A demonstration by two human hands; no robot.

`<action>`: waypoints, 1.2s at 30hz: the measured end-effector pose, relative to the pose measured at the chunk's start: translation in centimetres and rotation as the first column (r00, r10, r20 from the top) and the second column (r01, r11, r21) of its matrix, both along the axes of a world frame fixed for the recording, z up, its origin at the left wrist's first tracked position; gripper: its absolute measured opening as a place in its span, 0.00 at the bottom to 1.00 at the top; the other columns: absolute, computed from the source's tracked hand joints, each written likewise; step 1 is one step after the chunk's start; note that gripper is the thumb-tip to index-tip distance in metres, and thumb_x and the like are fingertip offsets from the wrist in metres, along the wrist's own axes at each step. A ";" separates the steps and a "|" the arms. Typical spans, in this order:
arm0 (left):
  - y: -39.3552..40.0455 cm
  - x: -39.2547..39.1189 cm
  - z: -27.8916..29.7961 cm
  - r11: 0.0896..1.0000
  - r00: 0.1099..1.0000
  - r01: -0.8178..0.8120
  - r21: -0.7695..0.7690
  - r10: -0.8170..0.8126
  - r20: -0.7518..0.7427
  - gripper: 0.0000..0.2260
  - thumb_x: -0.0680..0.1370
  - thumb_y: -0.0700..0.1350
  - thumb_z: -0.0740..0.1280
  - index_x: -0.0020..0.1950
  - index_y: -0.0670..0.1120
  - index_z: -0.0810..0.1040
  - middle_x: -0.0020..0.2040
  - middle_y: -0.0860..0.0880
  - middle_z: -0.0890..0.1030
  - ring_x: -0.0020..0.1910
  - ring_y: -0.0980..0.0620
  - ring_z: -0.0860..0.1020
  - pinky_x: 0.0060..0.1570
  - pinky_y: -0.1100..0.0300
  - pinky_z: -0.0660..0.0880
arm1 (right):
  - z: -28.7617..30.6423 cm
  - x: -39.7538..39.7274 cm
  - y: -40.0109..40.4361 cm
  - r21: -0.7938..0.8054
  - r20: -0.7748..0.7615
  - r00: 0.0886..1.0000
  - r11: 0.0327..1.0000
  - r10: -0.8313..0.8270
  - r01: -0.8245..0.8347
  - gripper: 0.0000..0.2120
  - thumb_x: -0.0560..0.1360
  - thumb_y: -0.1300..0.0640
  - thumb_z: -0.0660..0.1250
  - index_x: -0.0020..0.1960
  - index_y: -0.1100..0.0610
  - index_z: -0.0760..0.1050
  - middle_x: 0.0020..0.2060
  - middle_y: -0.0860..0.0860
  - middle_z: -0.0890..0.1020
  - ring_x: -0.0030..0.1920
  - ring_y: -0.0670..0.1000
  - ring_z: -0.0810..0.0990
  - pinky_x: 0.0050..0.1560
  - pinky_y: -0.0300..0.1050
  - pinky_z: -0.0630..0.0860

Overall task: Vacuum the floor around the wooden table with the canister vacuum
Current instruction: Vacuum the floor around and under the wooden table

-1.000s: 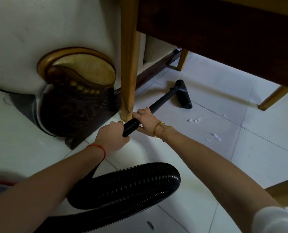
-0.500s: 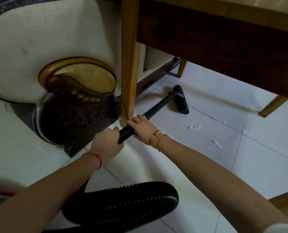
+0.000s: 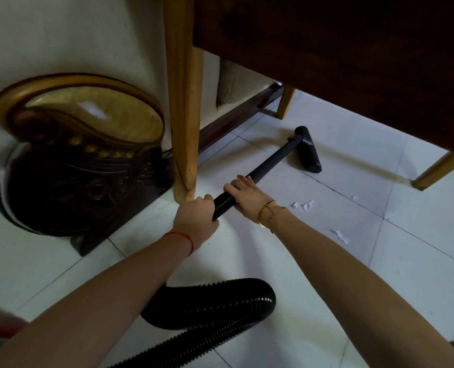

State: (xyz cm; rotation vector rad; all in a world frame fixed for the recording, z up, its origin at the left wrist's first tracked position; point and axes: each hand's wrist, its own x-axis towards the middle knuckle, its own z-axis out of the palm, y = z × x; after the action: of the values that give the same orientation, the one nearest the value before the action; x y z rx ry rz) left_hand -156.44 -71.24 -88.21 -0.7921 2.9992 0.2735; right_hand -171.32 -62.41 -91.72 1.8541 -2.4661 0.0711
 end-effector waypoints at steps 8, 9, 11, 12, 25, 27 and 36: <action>-1.0 -0.3 0.4 1.000 1.000 0.022 0.006 -0.022 -0.007 0.11 0.76 0.47 0.65 0.55 0.43 0.71 0.45 0.46 0.75 0.38 0.49 0.72 0.35 0.59 0.68 | 0.4 -0.1 -0.6 -0.036 0.007 1.000 0.999 0.004 -0.004 0.15 0.74 0.61 0.66 0.60 0.57 0.71 0.53 0.57 0.77 0.56 0.59 0.72 0.64 0.53 0.67; -1.3 0.2 0.5 1.000 1.000 0.017 0.016 -0.017 -0.006 0.11 0.76 0.47 0.65 0.54 0.43 0.71 0.43 0.47 0.73 0.37 0.50 0.72 0.35 0.59 0.68 | 0.5 0.4 -0.9 -0.036 0.008 1.000 0.999 0.013 -0.013 0.15 0.73 0.61 0.66 0.60 0.57 0.71 0.53 0.57 0.77 0.56 0.59 0.72 0.64 0.54 0.67; -2.0 1.6 0.6 0.999 1.000 0.002 0.034 -0.002 0.006 0.09 0.76 0.46 0.65 0.53 0.44 0.72 0.40 0.49 0.71 0.36 0.50 0.72 0.34 0.60 0.67 | 0.6 1.6 -1.6 -0.029 0.017 0.999 0.999 0.034 -0.034 0.16 0.73 0.61 0.66 0.60 0.58 0.71 0.54 0.57 0.77 0.57 0.60 0.72 0.65 0.57 0.66; -2.3 2.3 0.6 0.999 1.000 -0.006 0.037 0.006 0.012 0.09 0.75 0.46 0.65 0.53 0.45 0.72 0.39 0.49 0.71 0.35 0.50 0.72 0.33 0.60 0.67 | 0.6 2.4 -1.9 -0.024 0.021 0.999 0.999 0.044 -0.044 0.16 0.73 0.60 0.66 0.61 0.58 0.70 0.55 0.57 0.76 0.59 0.61 0.71 0.67 0.58 0.65; -5.5 10.7 2.5 0.997 0.991 -0.061 -0.041 0.066 0.119 0.09 0.74 0.48 0.65 0.49 0.46 0.71 0.39 0.50 0.72 0.37 0.48 0.75 0.37 0.59 0.70 | 1.9 10.6 -6.2 0.033 -0.078 0.990 0.993 0.116 -0.114 0.21 0.76 0.56 0.65 0.67 0.57 0.66 0.61 0.58 0.75 0.62 0.60 0.72 0.66 0.52 0.66; -5.5 10.9 2.7 0.998 0.992 -0.039 -0.054 0.045 0.119 0.09 0.74 0.48 0.65 0.49 0.46 0.71 0.39 0.50 0.73 0.36 0.48 0.74 0.36 0.59 0.70 | 1.9 10.8 -6.1 0.045 -0.106 0.989 0.994 0.102 -0.098 0.21 0.76 0.57 0.65 0.68 0.57 0.65 0.61 0.59 0.75 0.62 0.61 0.73 0.65 0.53 0.67; -2.8 7.6 2.4 0.989 0.987 0.108 -0.097 -0.095 0.130 0.12 0.75 0.50 0.64 0.54 0.45 0.70 0.47 0.46 0.77 0.45 0.45 0.79 0.39 0.58 0.69 | 1.7 8.2 -1.5 0.067 -0.141 0.990 0.998 0.008 0.002 0.19 0.77 0.56 0.64 0.65 0.58 0.65 0.55 0.59 0.76 0.54 0.60 0.75 0.61 0.53 0.70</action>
State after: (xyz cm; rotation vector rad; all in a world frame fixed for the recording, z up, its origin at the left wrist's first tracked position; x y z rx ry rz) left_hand -148.80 -74.02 -85.77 -0.6349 2.9423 0.0619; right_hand -163.11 -63.90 -90.05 1.8194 -2.3984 -0.1402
